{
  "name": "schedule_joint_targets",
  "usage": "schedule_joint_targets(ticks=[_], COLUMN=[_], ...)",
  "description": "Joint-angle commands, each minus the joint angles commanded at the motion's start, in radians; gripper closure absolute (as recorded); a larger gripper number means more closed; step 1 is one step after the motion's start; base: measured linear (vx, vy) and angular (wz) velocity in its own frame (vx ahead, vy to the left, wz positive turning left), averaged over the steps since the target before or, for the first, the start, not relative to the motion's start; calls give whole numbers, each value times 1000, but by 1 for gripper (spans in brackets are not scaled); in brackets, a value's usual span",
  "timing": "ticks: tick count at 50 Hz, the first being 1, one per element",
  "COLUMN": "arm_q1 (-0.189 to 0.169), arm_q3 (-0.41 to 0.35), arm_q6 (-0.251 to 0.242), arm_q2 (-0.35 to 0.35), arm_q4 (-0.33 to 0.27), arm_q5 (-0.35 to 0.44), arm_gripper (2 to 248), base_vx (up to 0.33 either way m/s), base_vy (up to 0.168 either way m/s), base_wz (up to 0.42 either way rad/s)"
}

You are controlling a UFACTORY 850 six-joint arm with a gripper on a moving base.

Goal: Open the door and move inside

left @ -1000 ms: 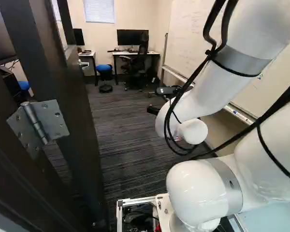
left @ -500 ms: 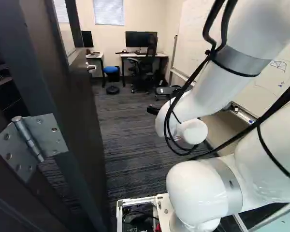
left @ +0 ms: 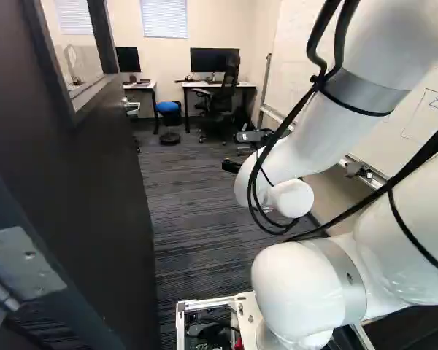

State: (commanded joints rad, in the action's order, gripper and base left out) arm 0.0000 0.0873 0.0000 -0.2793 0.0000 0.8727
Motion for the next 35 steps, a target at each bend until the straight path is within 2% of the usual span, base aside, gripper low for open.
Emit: schedule_joint_targets(ticks=[35], arm_q1=[0], arm_q3=[0], arm_q6=[0], arm_q2=[0], arm_q4=[0], arm_q5=[0], arm_gripper=[3], base_vx=[170], base_vy=[-20], base_wz=[-1])
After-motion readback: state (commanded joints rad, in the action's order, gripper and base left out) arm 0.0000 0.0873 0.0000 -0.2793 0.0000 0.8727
